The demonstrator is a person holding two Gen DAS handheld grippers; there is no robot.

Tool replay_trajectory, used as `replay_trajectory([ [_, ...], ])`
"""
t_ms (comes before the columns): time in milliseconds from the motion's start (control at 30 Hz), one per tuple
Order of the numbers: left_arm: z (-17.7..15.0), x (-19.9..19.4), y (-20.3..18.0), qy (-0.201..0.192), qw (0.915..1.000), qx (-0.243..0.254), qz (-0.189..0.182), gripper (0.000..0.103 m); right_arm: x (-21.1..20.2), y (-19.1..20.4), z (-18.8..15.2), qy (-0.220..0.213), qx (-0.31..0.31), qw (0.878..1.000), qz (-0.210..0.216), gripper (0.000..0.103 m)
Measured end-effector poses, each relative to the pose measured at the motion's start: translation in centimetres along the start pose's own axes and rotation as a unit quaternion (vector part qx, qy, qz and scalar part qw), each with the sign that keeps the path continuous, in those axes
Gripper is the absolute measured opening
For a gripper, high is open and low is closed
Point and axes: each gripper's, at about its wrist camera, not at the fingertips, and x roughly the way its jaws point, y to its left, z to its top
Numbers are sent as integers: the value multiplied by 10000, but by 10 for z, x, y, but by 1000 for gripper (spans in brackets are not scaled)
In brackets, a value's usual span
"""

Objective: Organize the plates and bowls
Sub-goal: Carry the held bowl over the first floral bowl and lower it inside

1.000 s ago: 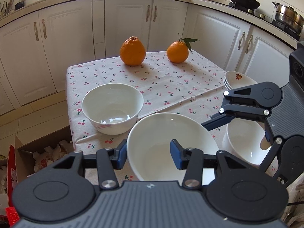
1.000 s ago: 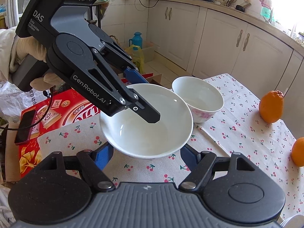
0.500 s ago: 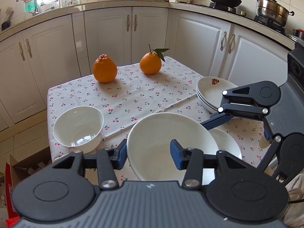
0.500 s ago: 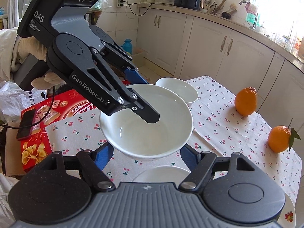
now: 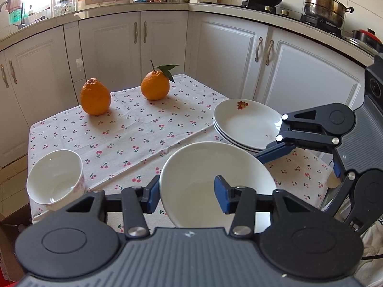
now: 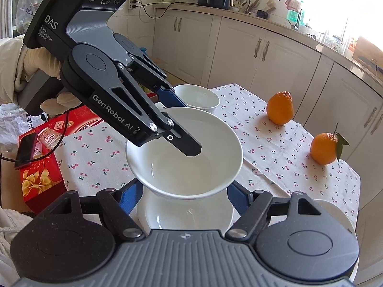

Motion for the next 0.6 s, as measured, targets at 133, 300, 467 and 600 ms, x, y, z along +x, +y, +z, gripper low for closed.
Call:
replay_trajectory([
  [133,-2,8,-7,60,9999,-2,-81,46,-4,-3,-9,64,66,10000,-26,81],
  [300,-5,17,-11,135,9998,-68,-160,46,-5,-5,-17,141,129,9998,-12,81],
  [467,-8,24,-12,206,9995,-124,-198,46,-4,-5,-22,209,175,9996,16,81],
  [600,-10,28,-12,257,9993,-157,-220,46,-2,-6,-24,254,190,9995,50,81],
])
